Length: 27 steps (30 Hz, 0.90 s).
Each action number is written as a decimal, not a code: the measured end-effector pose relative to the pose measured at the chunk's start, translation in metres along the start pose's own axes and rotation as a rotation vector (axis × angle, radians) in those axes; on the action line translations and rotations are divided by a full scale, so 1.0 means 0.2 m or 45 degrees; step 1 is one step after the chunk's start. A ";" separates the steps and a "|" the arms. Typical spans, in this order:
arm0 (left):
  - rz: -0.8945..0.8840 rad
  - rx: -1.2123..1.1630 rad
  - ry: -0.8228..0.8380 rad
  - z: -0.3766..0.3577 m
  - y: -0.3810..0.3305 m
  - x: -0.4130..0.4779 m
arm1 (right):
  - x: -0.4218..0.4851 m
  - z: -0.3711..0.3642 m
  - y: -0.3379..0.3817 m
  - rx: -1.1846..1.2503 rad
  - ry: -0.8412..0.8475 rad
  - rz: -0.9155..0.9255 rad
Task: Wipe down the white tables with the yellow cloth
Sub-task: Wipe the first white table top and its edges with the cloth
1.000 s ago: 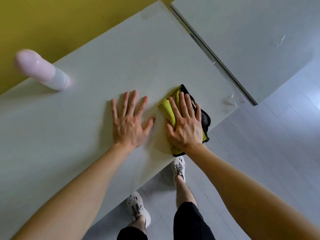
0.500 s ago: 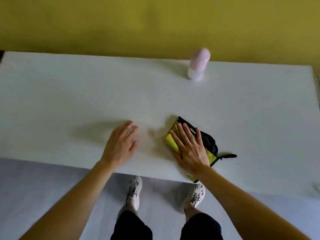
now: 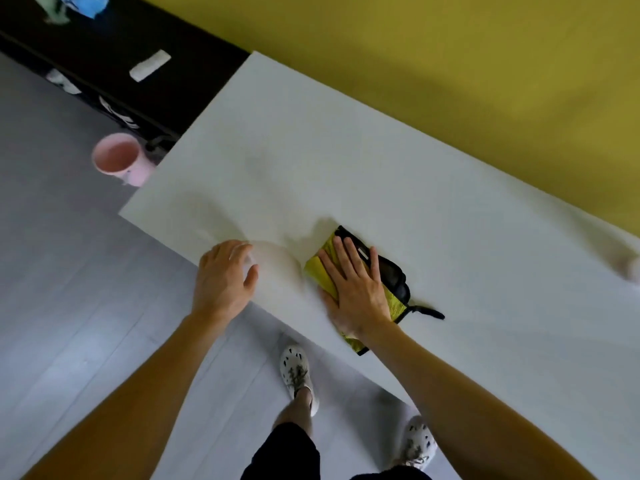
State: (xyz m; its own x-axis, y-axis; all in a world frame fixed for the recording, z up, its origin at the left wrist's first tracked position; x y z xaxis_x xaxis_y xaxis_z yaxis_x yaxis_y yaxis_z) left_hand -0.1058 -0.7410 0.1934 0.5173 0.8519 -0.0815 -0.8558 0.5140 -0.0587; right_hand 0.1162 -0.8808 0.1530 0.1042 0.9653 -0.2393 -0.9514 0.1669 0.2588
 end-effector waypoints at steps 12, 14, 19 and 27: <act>-0.162 -0.044 -0.116 0.10 0.33 0.84 | 0.35 0.07 0.12 0.136 -0.165 -0.258; -0.238 -0.019 -0.107 0.12 0.32 1.01 | 0.46 0.10 0.10 0.153 -0.200 -0.331; -0.434 0.000 -0.084 0.17 0.32 1.34 | 0.88 0.23 0.06 0.183 -0.302 -0.430; -0.568 0.017 0.032 0.17 0.56 1.84 | 1.13 0.30 0.13 0.205 -0.411 -0.668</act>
State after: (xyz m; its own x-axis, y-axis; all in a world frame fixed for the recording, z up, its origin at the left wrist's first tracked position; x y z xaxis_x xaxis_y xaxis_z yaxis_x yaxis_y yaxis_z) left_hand -0.0109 -0.3667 0.1898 0.8359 0.5437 -0.0753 -0.5486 0.8322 -0.0805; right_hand 0.1324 -0.6462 0.1610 0.6506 0.7547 -0.0845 -0.6974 0.6377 0.3270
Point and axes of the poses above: each hand's wrist, its own x-axis towards the middle knuckle, its own z-axis out of the back of the hand, y = z × x, the point moved 6 cm from there along x, towards the middle knuckle, and after that the axes turned 9 degrees about x, right-handed, at the moved point
